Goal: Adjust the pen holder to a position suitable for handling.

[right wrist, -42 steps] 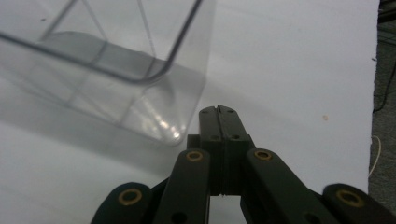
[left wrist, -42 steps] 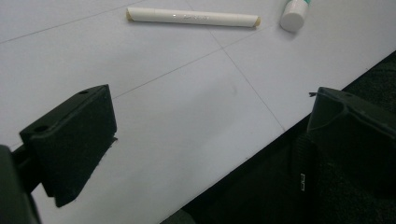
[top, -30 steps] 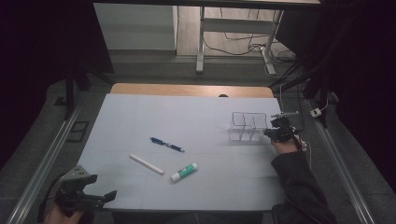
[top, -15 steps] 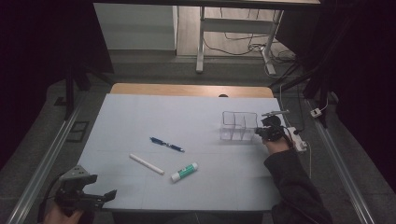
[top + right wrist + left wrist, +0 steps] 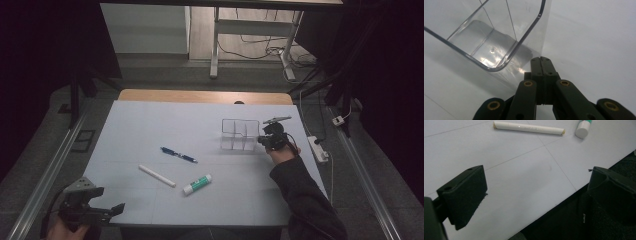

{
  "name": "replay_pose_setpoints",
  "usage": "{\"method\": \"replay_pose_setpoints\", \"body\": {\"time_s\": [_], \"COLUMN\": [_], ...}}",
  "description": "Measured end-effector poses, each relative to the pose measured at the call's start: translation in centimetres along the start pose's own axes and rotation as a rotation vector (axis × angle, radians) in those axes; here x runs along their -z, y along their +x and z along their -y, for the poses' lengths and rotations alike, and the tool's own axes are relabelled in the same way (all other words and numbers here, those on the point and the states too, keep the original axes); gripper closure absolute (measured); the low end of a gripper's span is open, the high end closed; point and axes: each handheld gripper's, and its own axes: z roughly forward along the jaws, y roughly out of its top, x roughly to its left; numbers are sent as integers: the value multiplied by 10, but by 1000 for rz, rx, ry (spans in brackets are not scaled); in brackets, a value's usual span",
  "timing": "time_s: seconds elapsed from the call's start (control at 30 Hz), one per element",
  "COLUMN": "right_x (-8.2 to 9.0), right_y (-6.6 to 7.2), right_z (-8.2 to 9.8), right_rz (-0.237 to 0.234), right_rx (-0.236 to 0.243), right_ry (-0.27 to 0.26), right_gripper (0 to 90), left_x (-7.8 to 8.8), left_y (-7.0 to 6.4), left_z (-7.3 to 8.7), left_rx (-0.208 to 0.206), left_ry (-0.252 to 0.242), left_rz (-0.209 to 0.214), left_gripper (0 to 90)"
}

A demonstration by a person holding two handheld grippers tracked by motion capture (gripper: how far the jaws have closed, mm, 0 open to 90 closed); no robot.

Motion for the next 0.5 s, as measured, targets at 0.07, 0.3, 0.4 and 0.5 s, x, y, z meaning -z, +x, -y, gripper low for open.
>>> {"method": "replay_pose_setpoints", "body": {"time_s": [0.07, 0.3, 0.4, 0.5], "right_x": [-2, -14, -19, -23], "right_y": [7, 30, 38, 43], "right_z": [-3, -12, -16, -20], "right_rz": [-6, -20, -29, -35], "right_rx": [11, 57, 66, 73], "right_ry": [5, 8, 2, 2], "right_gripper": [900, 900, 899, 899], "left_x": [0, 0, 0, 0], "left_y": [0, 0, 0, 0], "left_z": [0, 0, 0, 0], "left_rx": [1, 0, -1, -2], "left_ry": [-1, 1, 1, 1], "left_rz": [1, 0, 0, 0], "left_gripper": [26, 27, 27, 27]}}
